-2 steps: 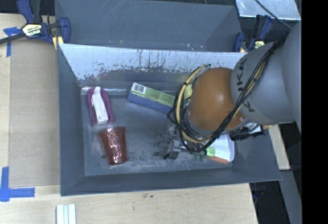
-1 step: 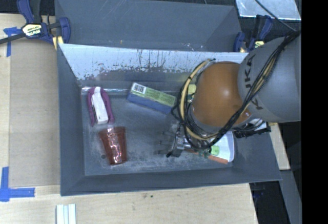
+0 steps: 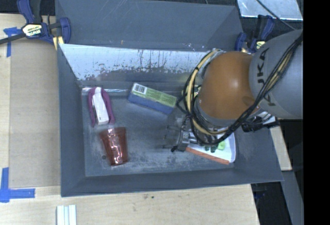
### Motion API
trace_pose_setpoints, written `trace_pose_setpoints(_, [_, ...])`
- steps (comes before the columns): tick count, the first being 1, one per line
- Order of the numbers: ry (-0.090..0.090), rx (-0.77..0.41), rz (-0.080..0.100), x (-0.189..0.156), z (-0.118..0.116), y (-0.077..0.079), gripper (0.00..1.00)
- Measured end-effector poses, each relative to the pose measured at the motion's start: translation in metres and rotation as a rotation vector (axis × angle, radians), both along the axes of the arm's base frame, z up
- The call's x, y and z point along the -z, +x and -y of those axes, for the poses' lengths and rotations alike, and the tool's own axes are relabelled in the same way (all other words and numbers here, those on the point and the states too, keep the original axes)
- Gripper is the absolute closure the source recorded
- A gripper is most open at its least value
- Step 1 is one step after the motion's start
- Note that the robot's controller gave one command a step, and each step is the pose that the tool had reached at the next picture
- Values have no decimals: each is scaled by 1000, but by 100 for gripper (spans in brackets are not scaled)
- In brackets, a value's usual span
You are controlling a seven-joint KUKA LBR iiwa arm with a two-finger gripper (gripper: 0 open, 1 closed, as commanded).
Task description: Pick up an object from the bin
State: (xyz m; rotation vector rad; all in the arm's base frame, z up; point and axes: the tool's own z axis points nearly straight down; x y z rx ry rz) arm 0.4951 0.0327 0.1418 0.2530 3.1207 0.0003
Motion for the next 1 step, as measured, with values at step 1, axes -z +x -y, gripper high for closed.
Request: trace_pose_setpoints(1, [0, 2, -1, -26, 0, 0, 100])
